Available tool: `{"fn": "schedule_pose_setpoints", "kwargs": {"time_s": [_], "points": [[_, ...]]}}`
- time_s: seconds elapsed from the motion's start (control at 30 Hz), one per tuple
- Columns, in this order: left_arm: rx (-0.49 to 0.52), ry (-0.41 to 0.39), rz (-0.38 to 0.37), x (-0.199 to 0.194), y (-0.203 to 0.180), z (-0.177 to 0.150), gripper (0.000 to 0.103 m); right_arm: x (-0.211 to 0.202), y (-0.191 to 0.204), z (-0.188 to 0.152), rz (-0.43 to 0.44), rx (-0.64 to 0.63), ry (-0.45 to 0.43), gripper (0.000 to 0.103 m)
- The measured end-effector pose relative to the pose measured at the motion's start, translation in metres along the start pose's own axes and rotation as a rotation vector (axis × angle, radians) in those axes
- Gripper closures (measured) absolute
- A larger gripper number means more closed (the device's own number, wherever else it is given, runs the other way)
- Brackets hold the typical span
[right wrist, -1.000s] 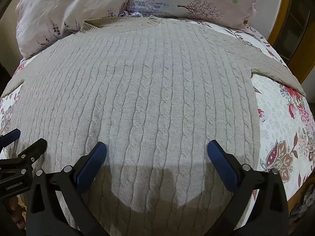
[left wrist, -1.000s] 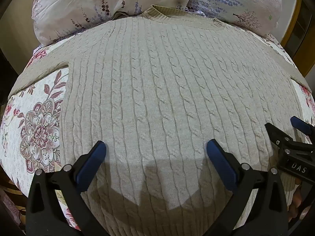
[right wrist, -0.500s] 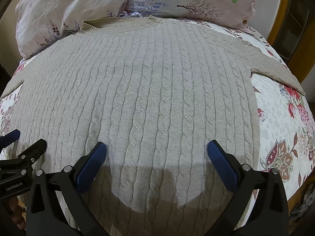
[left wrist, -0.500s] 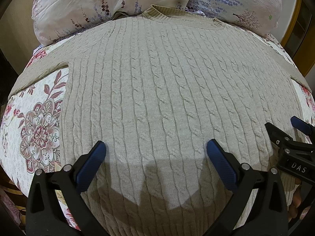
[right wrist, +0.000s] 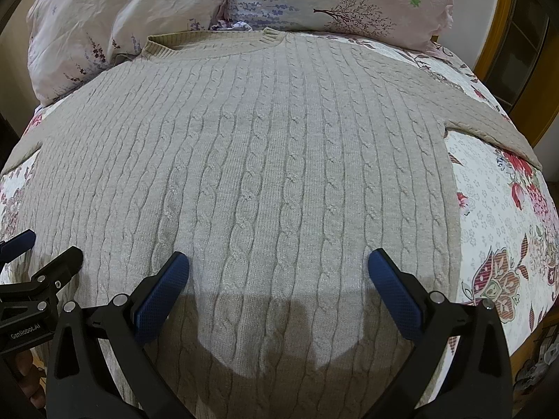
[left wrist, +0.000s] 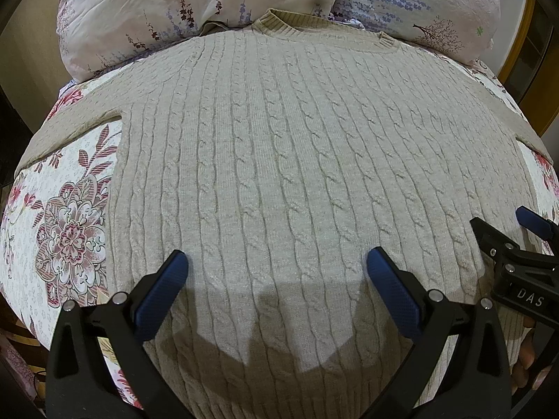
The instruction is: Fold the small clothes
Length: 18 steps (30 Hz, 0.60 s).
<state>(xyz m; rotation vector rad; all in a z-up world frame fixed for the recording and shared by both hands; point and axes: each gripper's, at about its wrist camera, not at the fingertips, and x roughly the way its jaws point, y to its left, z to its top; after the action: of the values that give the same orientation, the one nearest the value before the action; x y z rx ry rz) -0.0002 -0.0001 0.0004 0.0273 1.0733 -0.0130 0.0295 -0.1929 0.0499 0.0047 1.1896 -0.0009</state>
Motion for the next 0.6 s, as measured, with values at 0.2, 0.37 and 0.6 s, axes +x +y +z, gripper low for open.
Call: {"fn": "schedule_pose_setpoints", "kwargs": {"time_s": [0.2, 0.37, 0.6], "points": [[0.0, 0.0, 0.0, 0.0, 0.0, 0.0, 0.002, 0.0003, 0.0007, -0.0003, 0.0, 0.0, 0.0, 0.001], [0.0, 0.0, 0.0, 0.0, 0.0, 0.0, 0.002, 0.0003, -0.0003, -0.0007, 0.002, -0.004, -0.004, 0.001], [0.0, 0.002, 0.0, 0.0001, 0.0, 0.0001, 0.002, -0.0006, -0.0009, -0.0028, 0.011, -0.021, -0.028, 0.001]]}}
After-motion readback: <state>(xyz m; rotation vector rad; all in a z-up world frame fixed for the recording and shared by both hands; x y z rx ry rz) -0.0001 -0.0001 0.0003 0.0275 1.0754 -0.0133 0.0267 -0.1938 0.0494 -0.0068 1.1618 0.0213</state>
